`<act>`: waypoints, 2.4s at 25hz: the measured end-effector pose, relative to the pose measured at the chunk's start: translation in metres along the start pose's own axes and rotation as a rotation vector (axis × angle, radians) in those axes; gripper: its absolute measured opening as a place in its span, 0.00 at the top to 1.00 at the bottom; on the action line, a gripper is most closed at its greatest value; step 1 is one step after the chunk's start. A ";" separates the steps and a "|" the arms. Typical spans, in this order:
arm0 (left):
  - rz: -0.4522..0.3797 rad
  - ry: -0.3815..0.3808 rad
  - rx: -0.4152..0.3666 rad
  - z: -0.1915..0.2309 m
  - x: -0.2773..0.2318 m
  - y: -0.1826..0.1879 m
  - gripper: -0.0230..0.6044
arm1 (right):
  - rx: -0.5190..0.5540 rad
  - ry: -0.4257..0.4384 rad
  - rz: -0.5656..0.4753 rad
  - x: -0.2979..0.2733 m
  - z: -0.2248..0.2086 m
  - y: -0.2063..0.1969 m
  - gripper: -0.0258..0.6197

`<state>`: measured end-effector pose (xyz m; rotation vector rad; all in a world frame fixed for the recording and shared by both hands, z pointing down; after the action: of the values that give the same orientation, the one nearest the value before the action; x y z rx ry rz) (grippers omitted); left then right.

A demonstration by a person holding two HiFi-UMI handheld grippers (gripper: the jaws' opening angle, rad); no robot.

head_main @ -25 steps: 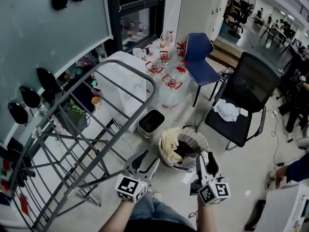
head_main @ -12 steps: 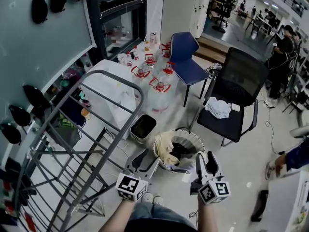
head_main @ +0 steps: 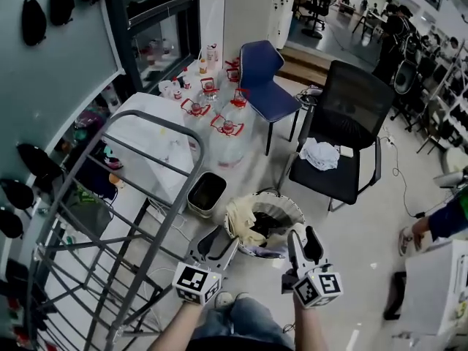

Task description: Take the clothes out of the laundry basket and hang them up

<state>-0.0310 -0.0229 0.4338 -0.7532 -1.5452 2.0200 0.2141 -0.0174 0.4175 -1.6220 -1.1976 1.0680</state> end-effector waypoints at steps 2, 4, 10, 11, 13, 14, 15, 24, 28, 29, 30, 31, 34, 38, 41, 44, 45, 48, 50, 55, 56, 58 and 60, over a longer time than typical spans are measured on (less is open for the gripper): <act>0.006 -0.008 -0.002 0.003 -0.004 -0.001 0.65 | -0.003 -0.006 -0.001 -0.003 -0.001 -0.002 0.65; 0.012 -0.010 -0.001 0.007 -0.008 -0.003 0.65 | -0.008 -0.020 0.004 -0.006 -0.003 -0.002 0.65; 0.033 0.005 0.012 0.020 -0.025 -0.008 0.65 | -0.006 -0.020 0.019 -0.026 -0.018 -0.005 0.65; 0.036 0.009 0.014 0.023 -0.029 -0.008 0.65 | -0.007 -0.016 0.023 -0.031 -0.020 -0.005 0.65; 0.043 0.015 0.016 0.028 -0.039 -0.008 0.65 | -0.008 -0.007 0.033 -0.043 -0.025 -0.005 0.65; 0.047 0.019 0.018 0.031 -0.045 -0.007 0.65 | -0.007 -0.002 0.039 -0.050 -0.027 -0.004 0.65; 0.051 0.025 0.021 0.033 -0.051 -0.006 0.65 | -0.004 0.003 0.047 -0.057 -0.031 -0.004 0.65; 0.059 0.082 0.045 0.072 -0.120 -0.014 0.65 | 0.034 0.076 0.125 -0.137 -0.057 -0.014 0.65; 0.072 0.108 0.060 0.099 -0.151 -0.030 0.65 | 0.046 0.111 0.170 -0.179 -0.067 -0.033 0.65; 0.076 0.113 0.062 0.106 -0.158 -0.034 0.65 | 0.048 0.121 0.181 -0.190 -0.069 -0.039 0.65; 0.080 0.119 0.065 0.113 -0.165 -0.039 0.65 | 0.052 0.132 0.193 -0.201 -0.071 -0.045 0.65; 0.084 0.126 0.066 0.121 -0.173 -0.044 0.65 | 0.058 0.142 0.206 -0.213 -0.074 -0.052 0.65; 0.100 0.146 0.075 0.144 -0.193 -0.065 0.65 | 0.080 0.174 0.251 -0.247 -0.080 -0.079 0.65; 0.116 0.163 0.097 0.172 -0.215 -0.103 0.65 | 0.116 0.201 0.295 -0.285 -0.087 -0.123 0.65; 0.127 0.182 0.110 0.192 -0.228 -0.132 0.65 | 0.145 0.218 0.321 -0.313 -0.091 -0.157 0.65; 0.137 0.199 0.142 0.204 -0.233 -0.164 0.65 | 0.163 0.244 0.375 -0.329 -0.094 -0.198 0.65; 0.139 0.204 0.147 0.209 -0.233 -0.174 0.65 | 0.171 0.252 0.389 -0.335 -0.095 -0.212 0.65; 0.154 0.207 0.155 0.223 -0.243 -0.206 0.65 | 0.186 0.267 0.431 -0.356 -0.103 -0.254 0.65; 0.161 0.214 0.167 0.231 -0.251 -0.229 0.65 | 0.196 0.274 0.461 -0.368 -0.111 -0.283 0.65; 0.167 0.249 0.202 0.248 -0.264 -0.275 0.65 | 0.211 0.274 0.535 -0.388 -0.121 -0.342 0.65; 0.168 0.253 0.207 0.250 -0.267 -0.282 0.65 | 0.214 0.268 0.548 -0.392 -0.122 -0.351 0.65; 0.172 0.257 0.215 0.255 -0.270 -0.294 0.65 | 0.221 0.261 0.574 -0.400 -0.124 -0.370 0.65; 0.177 0.258 0.224 0.258 -0.273 -0.305 0.65 | 0.235 0.254 0.597 -0.407 -0.125 -0.386 0.65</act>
<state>0.0071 -0.3118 0.8194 -1.0426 -1.1212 2.0797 0.1571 -0.3528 0.8804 -1.9027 -0.4020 1.2559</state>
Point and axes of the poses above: the fingertips, and each gripper's own axes: x backward along the fingers, z to its left, y out of its top, the point moved 7 cm from there along x, backward along the fingers, and after that the axes turned 12 degrees about -y, right-handed, at the moved point
